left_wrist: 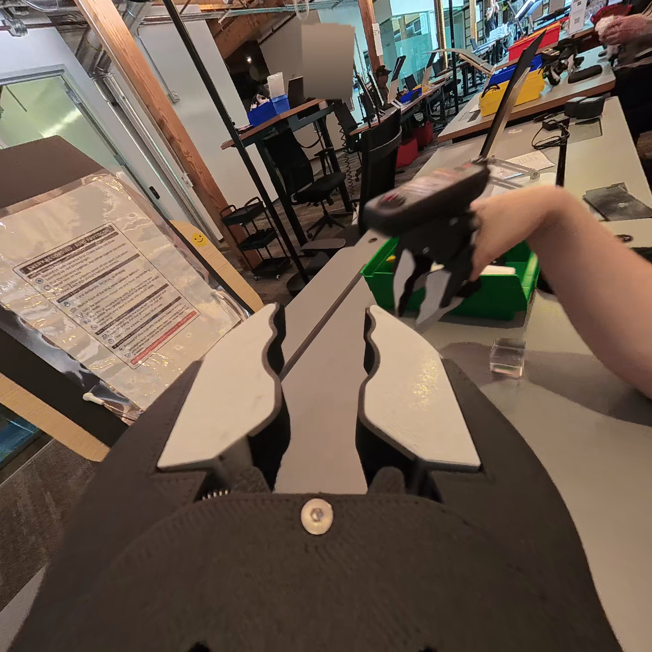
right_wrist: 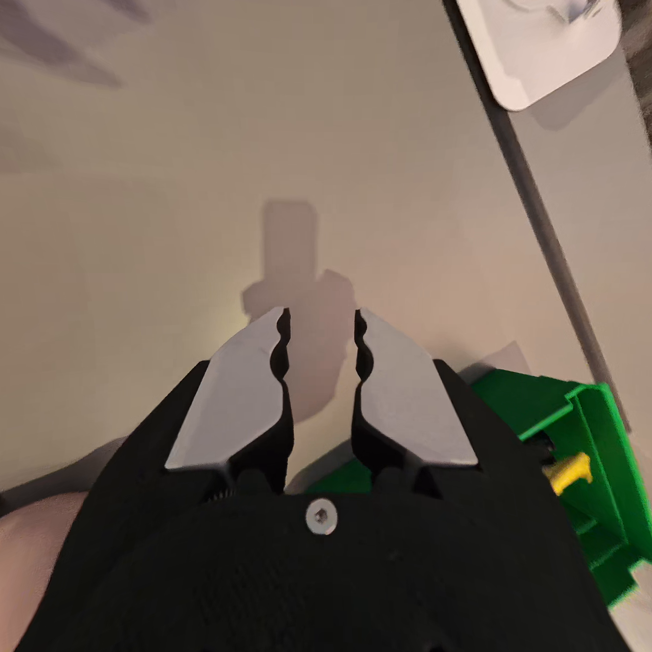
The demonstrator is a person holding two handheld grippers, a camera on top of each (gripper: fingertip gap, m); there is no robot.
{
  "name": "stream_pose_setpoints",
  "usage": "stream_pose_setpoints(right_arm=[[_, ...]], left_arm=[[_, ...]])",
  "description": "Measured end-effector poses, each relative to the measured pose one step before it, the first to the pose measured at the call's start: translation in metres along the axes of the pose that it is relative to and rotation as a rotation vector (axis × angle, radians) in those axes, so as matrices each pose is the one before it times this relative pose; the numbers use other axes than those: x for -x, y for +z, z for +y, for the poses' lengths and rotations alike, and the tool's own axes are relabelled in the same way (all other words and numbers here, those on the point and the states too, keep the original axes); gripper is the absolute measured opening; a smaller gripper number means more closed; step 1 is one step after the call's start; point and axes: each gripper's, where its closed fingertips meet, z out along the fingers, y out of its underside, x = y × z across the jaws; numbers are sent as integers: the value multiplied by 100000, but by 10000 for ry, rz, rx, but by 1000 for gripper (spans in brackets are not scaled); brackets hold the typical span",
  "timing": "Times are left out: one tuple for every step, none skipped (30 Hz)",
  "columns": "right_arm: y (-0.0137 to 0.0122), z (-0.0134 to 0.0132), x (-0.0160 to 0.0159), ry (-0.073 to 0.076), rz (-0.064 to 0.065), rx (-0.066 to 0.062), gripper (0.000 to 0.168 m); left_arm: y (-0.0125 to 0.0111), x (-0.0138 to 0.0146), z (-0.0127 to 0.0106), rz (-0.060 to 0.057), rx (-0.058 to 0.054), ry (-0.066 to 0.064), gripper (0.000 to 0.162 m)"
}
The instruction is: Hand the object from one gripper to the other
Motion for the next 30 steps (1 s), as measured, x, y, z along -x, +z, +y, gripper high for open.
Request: stream_pose_setpoints(right_arm=[[-1437, 155, 639, -194, 168, -368, 37], [-1191, 156, 740, -155, 67, -375, 40], [-757, 355, 925, -132, -113, -184, 45], [-239, 751, 1079, -178, -290, 164, 49], [296, 1129, 1094, -388, -379, 513, 52], [737, 1298, 750, -611, -216, 682, 55], [1010, 1396, 439, -551, 5, 729, 61], [1127, 1598, 639, -382, -74, 837, 64], [1127, 1595, 662, -216, -62, 844, 65], [1007, 1401, 220, -19, 223, 711, 66], [845, 1069, -91, 212, 387, 464, 68], [626, 696, 6, 436, 185, 199, 69], [305, 57, 231, 689, -148, -242, 69], [55, -529, 350, 856, -362, -651, 68], [185, -38, 418, 625, -406, -286, 68], [379, 522, 195, 407, -192, 167, 67], [527, 779, -82, 133, 58, 483, 69], [562, 554, -269, -73, 226, 420, 69], [531, 104, -5, -133, 28, 150, 63], [431, -151, 271, -87, -262, -19, 58], [219, -404, -34, 42, -182, -213, 53], [-92, -705, -145, 219, -230, -431, 47], [-293, -969, -65, 321, -335, -602, 47], [-562, -1462, 12, 298, -372, -931, 47], [-770, -1921, 129, 226, -404, -1188, 47], [-855, -2297, 125, 241, -381, -1353, 47], [-795, -2501, 167, 386, -425, -1376, 47], [-643, -2592, 302, 506, -515, -1331, 47], [-460, -2676, 510, 523, -644, -1343, 47], [-224, -2668, 822, 571, -855, -1306, 46]], left_arm=[[-232, 71, -33, -30, -2, 30, 43], [-299, 70, -70, -17, -27, 18, 45], [-333, 75, -81, -6, -41, -14, 47], [-348, 47, -89, 34, -52, -37, 50], [-343, -9, -138, 67, -76, -36, 52], [-333, -33, -226, 63, -130, -17, 53], [-313, -28, -287, 42, -180, -1, 55], [-297, -29, -269, 31, -158, -11, 55], [-296, 6, -203, 10, -98, -17, 55], [-277, 54, -164, -30, -68, 1, 55], [-269, 91, -148, -53, -67, 26, 55], [-267, 89, -166, -53, -77, 31, 55], [-253, 69, -180, -40, -88, 13, 55], [-228, 43, -165, -24, -84, 2, 55], [-197, 50, -142, -25, -68, -4, 55], [-176, 18, -87, -16, -44, -1, 55], [-145, 31, -33, -19, -22, -3, 55], [-119, 22, -13, -19, -8, -15, 55], [-84, 13, 20, 2, -5, -10, 55], [-61, 1, 27, 14, -6, 3, 55], [-26, 36, 62, 7, 3, 4, 55], [3, 90, 73, -17, 18, -3, 54], [23, 155, 63, -65, 9, -4, 54], [39, 219, 16, -90, -20, -6, 54], [56, 135, -4, -41, -39, -12, 54], [94, 95, -17, -18, -59, 7, 54], [119, 96, -26, -41, -81, 59, 54], [191, 61, 45, -43, -41, 83, 55], [267, -81, 207, 50, 54, 38, 56], [339, -309, 312, 213, 115, -52, 60]])
